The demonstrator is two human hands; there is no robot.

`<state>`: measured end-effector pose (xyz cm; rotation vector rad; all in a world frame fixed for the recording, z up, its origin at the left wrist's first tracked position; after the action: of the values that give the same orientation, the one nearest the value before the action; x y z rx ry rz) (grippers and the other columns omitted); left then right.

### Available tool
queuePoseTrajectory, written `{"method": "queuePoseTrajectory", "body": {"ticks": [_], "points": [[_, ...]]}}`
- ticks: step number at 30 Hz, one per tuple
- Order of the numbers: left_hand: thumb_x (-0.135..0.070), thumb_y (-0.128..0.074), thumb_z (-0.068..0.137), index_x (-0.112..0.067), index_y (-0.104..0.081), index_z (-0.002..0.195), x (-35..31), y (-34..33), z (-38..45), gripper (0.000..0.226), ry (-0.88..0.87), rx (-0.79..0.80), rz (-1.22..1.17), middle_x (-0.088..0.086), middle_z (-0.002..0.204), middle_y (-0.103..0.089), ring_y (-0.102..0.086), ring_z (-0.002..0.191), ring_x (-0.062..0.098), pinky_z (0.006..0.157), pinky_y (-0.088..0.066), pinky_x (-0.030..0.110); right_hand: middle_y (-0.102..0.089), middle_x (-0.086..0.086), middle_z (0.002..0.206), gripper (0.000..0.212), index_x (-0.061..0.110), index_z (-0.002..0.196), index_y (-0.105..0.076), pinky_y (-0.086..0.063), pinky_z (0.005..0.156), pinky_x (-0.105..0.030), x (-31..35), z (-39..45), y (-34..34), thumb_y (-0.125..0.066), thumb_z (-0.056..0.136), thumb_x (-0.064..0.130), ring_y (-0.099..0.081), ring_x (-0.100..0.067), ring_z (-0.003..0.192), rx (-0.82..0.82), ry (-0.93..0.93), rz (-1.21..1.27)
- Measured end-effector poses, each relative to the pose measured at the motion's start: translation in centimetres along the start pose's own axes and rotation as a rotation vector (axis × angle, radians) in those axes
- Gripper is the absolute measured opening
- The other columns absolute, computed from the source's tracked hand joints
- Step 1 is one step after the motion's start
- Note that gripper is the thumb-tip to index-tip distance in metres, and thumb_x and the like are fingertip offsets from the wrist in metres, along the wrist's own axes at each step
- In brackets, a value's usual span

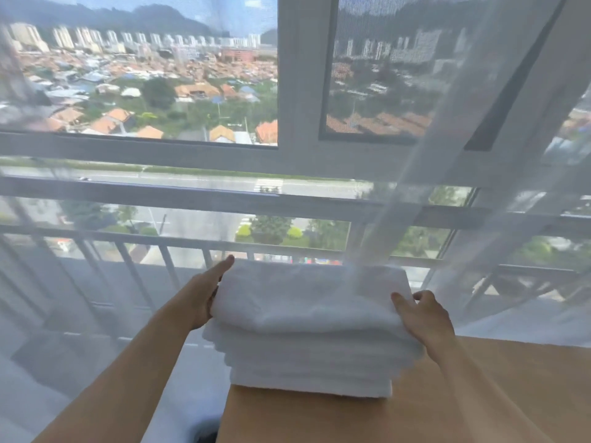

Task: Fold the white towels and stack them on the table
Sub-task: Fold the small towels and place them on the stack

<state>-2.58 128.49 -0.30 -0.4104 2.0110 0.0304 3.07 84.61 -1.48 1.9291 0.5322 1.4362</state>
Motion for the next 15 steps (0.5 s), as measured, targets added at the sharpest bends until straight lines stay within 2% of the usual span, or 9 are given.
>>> {"method": "queuePoseTrajectory", "body": {"ticks": [1,2,4,5,8,10,12,15], "points": [[-0.061,-0.083,0.061,-0.009,-0.075,0.114,-0.3,-0.5,0.3,0.074,0.026,0.033,0.025,0.012,0.106,-0.077,-0.075,0.093,0.03,0.074,-0.062,0.039,-0.06,-0.005,0.102,0.054,0.013,0.117,-0.05,-0.046,0.078,-0.039,0.1,0.1,-0.1,-0.055,0.089,0.059,-0.057,-0.028,0.091,0.001,-0.025,-0.025],[-0.064,-0.083,0.063,-0.01,-0.073,0.119,-0.4,-1.0,0.5,0.079,0.048,0.046,0.058,0.013,0.113,-0.075,-0.074,0.1,0.03,0.082,-0.061,0.04,-0.06,-0.006,0.101,0.051,0.014,0.114,-0.05,-0.047,0.078,-0.039,0.2,0.2,-0.1,-0.053,0.09,0.059,-0.057,-0.028,0.091,-0.011,-0.034,-0.049],[-0.068,-0.08,0.069,-0.009,-0.063,0.129,-0.7,-1.7,1.0,0.086,0.048,-0.001,0.136,0.012,0.124,-0.069,-0.067,0.114,0.032,0.1,-0.053,0.045,-0.059,-0.008,0.101,0.042,0.017,0.109,-0.053,-0.045,0.079,-0.039,0.7,0.1,0.0,-0.052,0.091,0.055,-0.055,-0.03,0.091,-0.071,-0.03,-0.067],[-0.067,-0.078,0.072,-0.007,-0.061,0.127,-1.1,-1.9,1.0,0.084,0.015,-0.046,0.181,0.012,0.122,-0.069,-0.067,0.112,0.031,0.099,-0.053,0.045,-0.056,-0.008,0.1,0.037,0.019,0.106,-0.053,-0.042,0.078,-0.038,1.0,-0.2,0.1,-0.053,0.09,0.053,-0.052,-0.03,0.09,-0.104,-0.027,-0.055],[-0.055,-0.08,0.077,-0.01,-0.072,0.098,-2.6,-2.0,1.0,0.05,-0.163,-0.147,0.322,0.01,0.094,-0.077,-0.075,0.079,0.025,0.067,-0.06,0.033,-0.055,-0.007,0.094,0.027,0.022,0.1,-0.052,-0.036,0.073,-0.036,1.8,-0.6,0.1,-0.056,0.091,0.047,-0.049,-0.029,0.087,-0.145,0.02,0.013],[-0.046,-0.085,0.075,-0.018,-0.074,0.093,-3.4,-1.3,0.8,0.035,-0.271,-0.183,0.34,0.0,0.083,-0.078,-0.075,0.068,0.018,0.054,-0.057,0.026,-0.058,-0.002,0.089,0.027,0.021,0.098,-0.052,-0.036,0.067,-0.035,2.3,-0.7,0.3,-0.06,0.091,0.046,-0.053,-0.025,0.081,-0.15,0.057,0.088],[-0.044,-0.087,0.072,-0.023,-0.074,0.092,-4.1,-0.1,0.5,0.032,-0.349,-0.238,0.353,-0.009,0.076,-0.077,-0.073,0.062,0.011,0.05,-0.053,0.021,-0.06,0.001,0.087,0.025,0.024,0.092,-0.054,-0.039,0.06,-0.032,2.5,-0.9,0.9,-0.064,0.09,0.046,-0.056,-0.017,0.075,-0.162,0.061,0.248],[-0.045,-0.088,0.071,-0.025,-0.073,0.089,-4.0,1.7,0.6,0.031,-0.401,-0.317,0.369,-0.012,0.076,-0.076,-0.073,0.064,0.011,0.059,-0.053,0.026,-0.059,-0.002,0.082,0.019,0.029,0.087,-0.053,-0.042,0.054,-0.032,2.6,-1.3,1.4,-0.065,0.09,0.044,-0.059,-0.022,0.066,-0.208,0.116,0.413]]}}
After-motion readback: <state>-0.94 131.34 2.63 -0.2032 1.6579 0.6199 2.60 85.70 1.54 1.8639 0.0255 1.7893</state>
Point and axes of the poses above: each hand's wrist, its own z-axis towards the middle knuckle, its own y-axis out of the back of the hand, x = y × z, the point moved 6 cm from there along z, towards the middle knuckle
